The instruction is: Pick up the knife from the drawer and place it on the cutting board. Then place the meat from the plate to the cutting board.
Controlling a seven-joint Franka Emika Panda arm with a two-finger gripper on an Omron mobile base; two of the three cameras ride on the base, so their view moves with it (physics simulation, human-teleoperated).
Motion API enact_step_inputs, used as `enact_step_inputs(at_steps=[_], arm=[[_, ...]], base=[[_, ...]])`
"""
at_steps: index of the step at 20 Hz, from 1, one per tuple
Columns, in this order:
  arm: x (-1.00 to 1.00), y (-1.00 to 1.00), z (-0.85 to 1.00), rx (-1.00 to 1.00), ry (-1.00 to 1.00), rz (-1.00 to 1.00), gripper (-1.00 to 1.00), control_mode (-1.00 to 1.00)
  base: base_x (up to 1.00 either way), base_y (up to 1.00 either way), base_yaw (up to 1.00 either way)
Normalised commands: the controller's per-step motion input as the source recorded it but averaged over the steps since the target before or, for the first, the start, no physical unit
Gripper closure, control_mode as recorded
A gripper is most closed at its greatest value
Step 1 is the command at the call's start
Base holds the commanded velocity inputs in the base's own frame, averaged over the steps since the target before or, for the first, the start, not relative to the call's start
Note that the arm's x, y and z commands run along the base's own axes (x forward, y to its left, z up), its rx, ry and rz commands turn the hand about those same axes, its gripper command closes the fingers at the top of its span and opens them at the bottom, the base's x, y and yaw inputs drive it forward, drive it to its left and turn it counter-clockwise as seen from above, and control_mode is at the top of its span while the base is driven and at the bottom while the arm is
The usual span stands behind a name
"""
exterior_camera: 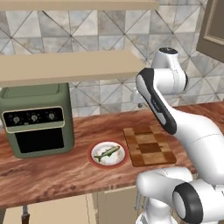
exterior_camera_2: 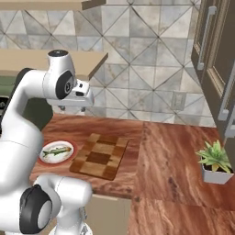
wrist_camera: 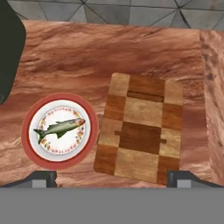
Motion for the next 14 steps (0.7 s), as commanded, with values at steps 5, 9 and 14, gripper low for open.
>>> enact_step_inputs(at_steps=[5,9,14], arm=[[0.00,0.00,0.00,0.00,0.00,0.00,-1.00,1.00],[0.00,0.00,0.00,0.00,0.00,0.00,-1.00,1.00],[0.00,0.00,0.00,0.00,0.00,0.00,-1.00,1.00]], base=[[0.60,-0.08,0.12],[0.44,-0.07,0.08],[0.44,-0.13,0.00]])
